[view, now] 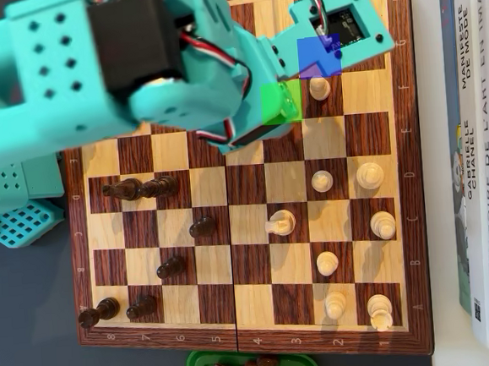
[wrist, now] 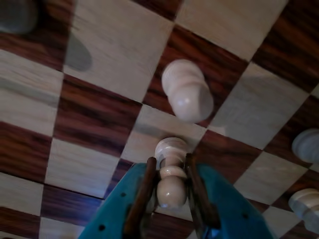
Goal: Play chess
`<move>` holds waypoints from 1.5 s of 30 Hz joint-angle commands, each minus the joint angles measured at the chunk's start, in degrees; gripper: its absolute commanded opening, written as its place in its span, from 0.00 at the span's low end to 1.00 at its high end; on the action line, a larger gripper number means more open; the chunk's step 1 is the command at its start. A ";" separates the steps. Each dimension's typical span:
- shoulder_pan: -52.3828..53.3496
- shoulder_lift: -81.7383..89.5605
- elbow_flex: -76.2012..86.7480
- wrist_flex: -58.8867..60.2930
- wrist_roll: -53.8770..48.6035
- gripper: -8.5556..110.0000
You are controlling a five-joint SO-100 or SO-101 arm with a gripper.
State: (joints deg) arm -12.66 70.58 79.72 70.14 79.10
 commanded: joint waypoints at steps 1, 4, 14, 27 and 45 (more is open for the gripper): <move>-0.53 0.53 -1.14 -0.53 0.00 0.10; -1.05 0.62 -1.14 -0.53 0.26 0.10; -1.05 0.97 -2.29 -0.09 0.53 0.10; -0.44 0.53 -2.29 -0.44 0.44 0.10; -0.53 0.62 -2.37 -0.53 0.53 0.18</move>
State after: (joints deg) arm -13.71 70.49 79.72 70.14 79.10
